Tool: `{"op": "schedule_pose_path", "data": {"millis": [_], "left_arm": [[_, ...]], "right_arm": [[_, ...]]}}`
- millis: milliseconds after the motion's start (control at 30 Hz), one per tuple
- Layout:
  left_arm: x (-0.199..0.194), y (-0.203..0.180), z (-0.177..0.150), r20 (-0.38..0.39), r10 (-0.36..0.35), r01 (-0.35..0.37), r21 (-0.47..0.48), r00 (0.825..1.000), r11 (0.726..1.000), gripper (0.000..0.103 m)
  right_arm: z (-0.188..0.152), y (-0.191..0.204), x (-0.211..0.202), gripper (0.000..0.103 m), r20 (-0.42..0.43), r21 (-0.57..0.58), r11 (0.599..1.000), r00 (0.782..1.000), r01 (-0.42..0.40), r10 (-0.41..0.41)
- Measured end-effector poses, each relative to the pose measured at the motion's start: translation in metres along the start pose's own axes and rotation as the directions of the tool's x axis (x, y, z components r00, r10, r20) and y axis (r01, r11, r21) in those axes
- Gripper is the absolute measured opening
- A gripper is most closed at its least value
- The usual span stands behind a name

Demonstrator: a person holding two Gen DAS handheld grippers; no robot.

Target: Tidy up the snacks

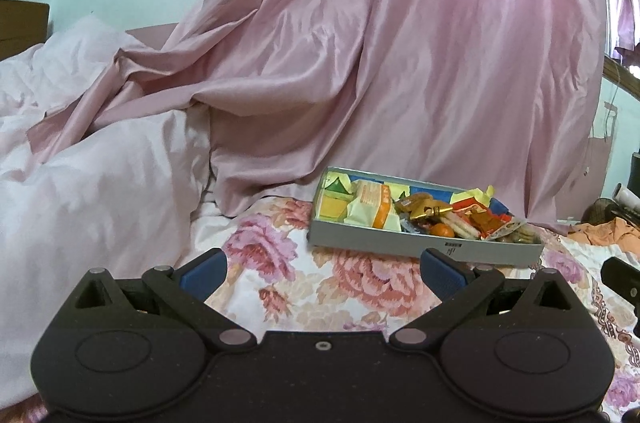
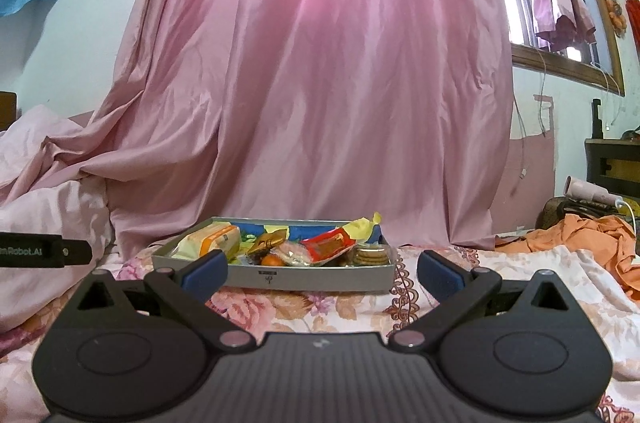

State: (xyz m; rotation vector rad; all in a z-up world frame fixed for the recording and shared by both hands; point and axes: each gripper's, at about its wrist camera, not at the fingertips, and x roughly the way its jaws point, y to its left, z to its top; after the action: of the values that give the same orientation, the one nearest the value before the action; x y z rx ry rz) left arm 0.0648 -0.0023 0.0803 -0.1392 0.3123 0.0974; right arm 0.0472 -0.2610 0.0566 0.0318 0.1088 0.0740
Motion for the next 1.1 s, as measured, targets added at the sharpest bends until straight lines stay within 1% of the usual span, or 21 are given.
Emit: {"op": "schedule_pose_path", "data": {"millis": [233,367,467,567,700,867,1100], "left_arm": [[-0.010,0.009,-0.011,0.007,-0.008,0.008,0.009,1.000,1.000,0.102],[-0.009,0.012,-0.019,-0.036,-0.032,0.033,0.022,0.999,0.999,0.102],[-0.010,0.013,-0.026,-0.054,-0.042,0.044,0.045,0.998,0.998,0.102],[-0.011,0.014,-0.033,-0.053,-0.051,0.054,0.051,0.997,0.997,0.102],[-0.011,0.016,-0.044,-0.035,-0.084,0.085,0.034,0.996,0.996,0.102],[-0.008,0.011,-0.058,-0.047,-0.086,0.090,0.081,0.995,0.993,0.102],[-0.006,0.011,-0.061,-0.044,-0.086,0.089,0.087,0.995,0.992,0.102]], "right_arm": [[-0.005,0.006,-0.014,0.103,-0.015,0.003,1.000,1.000,0.008,-0.008],[-0.010,0.010,-0.017,0.103,-0.027,-0.004,1.000,1.000,0.000,0.000],[-0.015,0.012,-0.018,0.103,-0.040,-0.015,1.000,0.999,-0.016,0.016],[-0.019,0.015,-0.016,0.103,-0.051,-0.020,0.999,0.998,-0.028,0.027],[-0.028,0.017,-0.014,0.103,-0.059,-0.018,0.999,0.997,-0.041,0.039],[-0.039,0.019,-0.009,0.103,-0.086,-0.024,0.999,0.996,-0.036,0.034],[-0.043,0.019,-0.009,0.103,-0.102,-0.024,0.999,0.994,-0.039,0.036]]}}
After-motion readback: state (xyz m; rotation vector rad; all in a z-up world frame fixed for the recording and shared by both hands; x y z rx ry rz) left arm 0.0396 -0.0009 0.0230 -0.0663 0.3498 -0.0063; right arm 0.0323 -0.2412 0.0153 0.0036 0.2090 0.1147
